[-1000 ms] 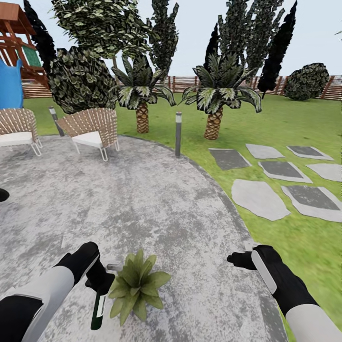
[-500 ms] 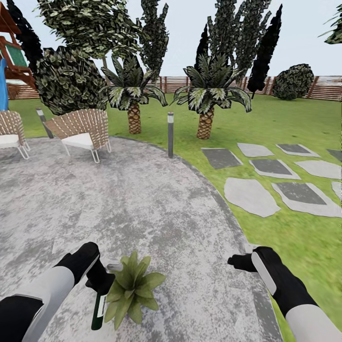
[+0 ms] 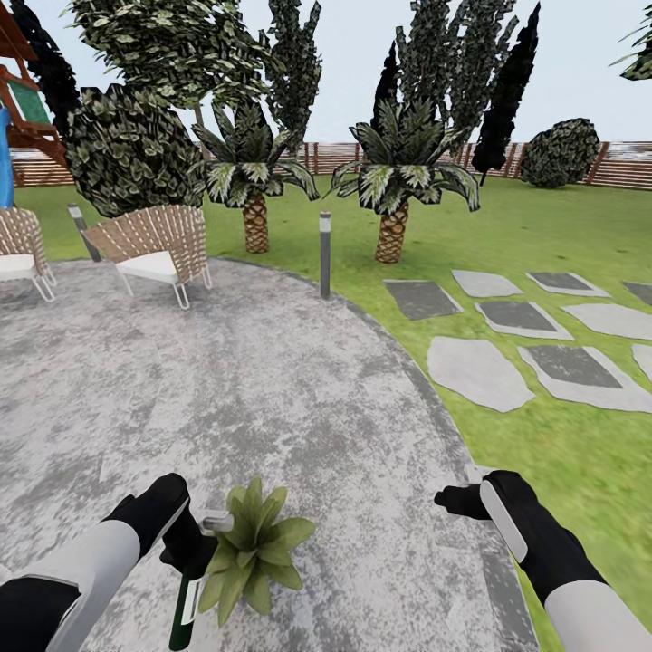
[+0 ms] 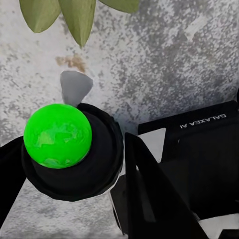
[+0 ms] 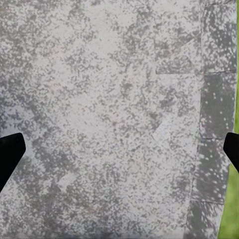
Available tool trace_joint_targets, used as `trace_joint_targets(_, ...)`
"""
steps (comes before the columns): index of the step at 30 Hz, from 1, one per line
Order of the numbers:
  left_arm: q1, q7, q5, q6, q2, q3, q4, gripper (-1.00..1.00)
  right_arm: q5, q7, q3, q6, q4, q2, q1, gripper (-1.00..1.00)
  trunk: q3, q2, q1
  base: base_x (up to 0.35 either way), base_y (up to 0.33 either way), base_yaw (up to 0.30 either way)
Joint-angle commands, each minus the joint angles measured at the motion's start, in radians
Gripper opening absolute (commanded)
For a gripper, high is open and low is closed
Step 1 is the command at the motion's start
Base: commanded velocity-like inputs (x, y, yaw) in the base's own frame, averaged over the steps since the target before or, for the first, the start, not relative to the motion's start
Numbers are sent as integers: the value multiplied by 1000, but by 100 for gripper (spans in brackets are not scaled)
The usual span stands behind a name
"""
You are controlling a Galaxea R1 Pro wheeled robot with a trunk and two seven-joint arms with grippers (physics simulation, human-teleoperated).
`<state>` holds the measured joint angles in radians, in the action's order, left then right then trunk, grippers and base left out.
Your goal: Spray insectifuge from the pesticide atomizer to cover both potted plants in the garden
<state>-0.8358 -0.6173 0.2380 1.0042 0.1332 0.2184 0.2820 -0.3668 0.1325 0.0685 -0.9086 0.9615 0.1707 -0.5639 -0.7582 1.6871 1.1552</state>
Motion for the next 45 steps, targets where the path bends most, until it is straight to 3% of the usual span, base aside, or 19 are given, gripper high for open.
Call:
trace_joint_targets(1, 0, -10, 10, 2, 0, 1, 2, -100, -11, 10, 4, -3, 1, 1, -1, 100, -1, 0, 0, 0, 0, 0)
trace_joint_targets(17, 0, -10, 10, 2, 0, 1, 2, -100, -11, 10, 4, -3, 1, 1, -1, 100, -1, 0, 0, 0, 7, 0)
trace_joint_targets(30, 0, -10, 10, 2, 0, 1, 2, -100, -11, 10, 4, -3, 0, 1, -1, 100, -1, 0, 0, 0, 268, -1)
trace_joint_targets(45, 18, -9, 12, 2, 0, 4, 2, -100, -11, 10, 2, -3, 0, 1, -1, 100, -1, 0, 0, 30, 82, -42)
